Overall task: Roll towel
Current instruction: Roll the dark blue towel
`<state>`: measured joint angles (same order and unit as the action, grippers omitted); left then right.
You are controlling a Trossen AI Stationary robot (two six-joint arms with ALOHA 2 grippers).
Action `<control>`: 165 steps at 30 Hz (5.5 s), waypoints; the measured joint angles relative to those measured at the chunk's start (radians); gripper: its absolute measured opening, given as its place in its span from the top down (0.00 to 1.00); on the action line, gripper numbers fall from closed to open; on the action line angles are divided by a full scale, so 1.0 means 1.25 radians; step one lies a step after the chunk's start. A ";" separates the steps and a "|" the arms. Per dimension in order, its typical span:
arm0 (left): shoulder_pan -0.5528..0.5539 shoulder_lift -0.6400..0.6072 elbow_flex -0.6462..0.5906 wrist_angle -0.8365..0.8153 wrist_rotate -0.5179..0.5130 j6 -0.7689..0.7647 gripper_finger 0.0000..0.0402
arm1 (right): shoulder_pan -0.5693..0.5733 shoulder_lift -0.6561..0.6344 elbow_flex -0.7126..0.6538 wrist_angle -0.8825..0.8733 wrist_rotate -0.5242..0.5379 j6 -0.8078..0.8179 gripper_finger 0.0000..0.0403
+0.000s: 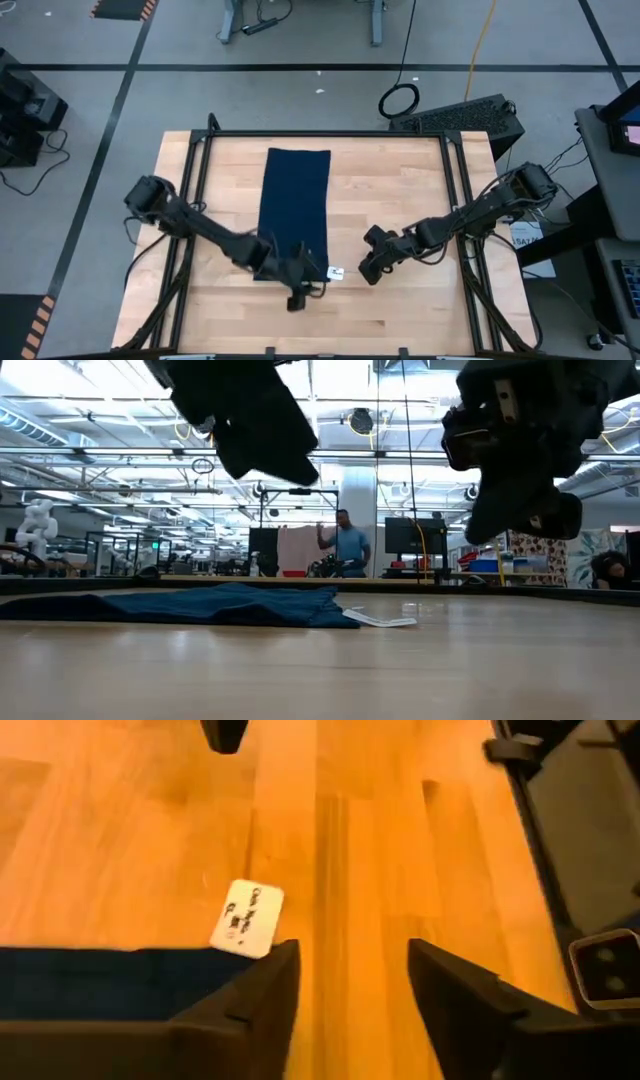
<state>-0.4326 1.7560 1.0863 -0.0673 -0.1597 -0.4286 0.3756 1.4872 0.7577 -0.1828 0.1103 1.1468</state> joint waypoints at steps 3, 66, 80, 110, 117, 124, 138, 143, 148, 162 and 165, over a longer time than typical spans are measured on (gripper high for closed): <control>-0.033 0.039 0.010 0.000 -0.064 0.005 0.42 | 0.001 0.000 -0.001 -0.022 -0.002 -0.006 0.98; -0.014 0.179 0.081 -0.122 0.041 -0.045 0.94 | 0.035 0.011 -0.002 0.191 0.101 0.014 0.98; 0.019 0.161 0.082 -0.099 0.155 -0.044 0.84 | 0.122 0.276 -0.002 0.651 0.075 0.073 0.98; 0.022 0.161 0.082 -0.074 0.166 -0.050 0.87 | 0.151 0.397 0.226 0.287 0.206 0.030 0.98; 0.021 0.151 0.082 -0.040 0.171 -0.051 0.98 | 0.158 0.396 0.226 0.224 0.183 0.034 0.98; 0.021 0.108 0.082 -0.043 0.162 -0.056 0.99 | 0.155 0.396 0.227 0.192 0.157 0.037 0.98; 0.019 0.042 0.082 0.016 0.120 -0.093 0.99 | 0.155 0.396 0.227 0.188 0.157 0.055 0.98; 0.025 0.048 0.082 0.045 0.107 -0.096 0.99 | 0.155 0.396 0.227 0.186 0.157 0.056 0.98; 0.033 0.034 0.093 0.025 0.107 -0.112 1.00 | 0.155 0.396 0.227 0.185 0.150 0.055 0.98; 0.033 0.034 0.098 -0.017 0.098 -0.114 1.00 | 0.167 0.329 0.225 0.119 0.133 0.110 0.98; 0.040 0.034 0.098 -0.016 0.097 -0.114 1.00 | 0.190 0.297 0.226 0.113 0.147 0.138 0.98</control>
<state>-0.3831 1.7985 1.2087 -0.0868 -0.0386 -0.5705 0.6135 1.8588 1.0401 -0.0417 0.2945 1.3191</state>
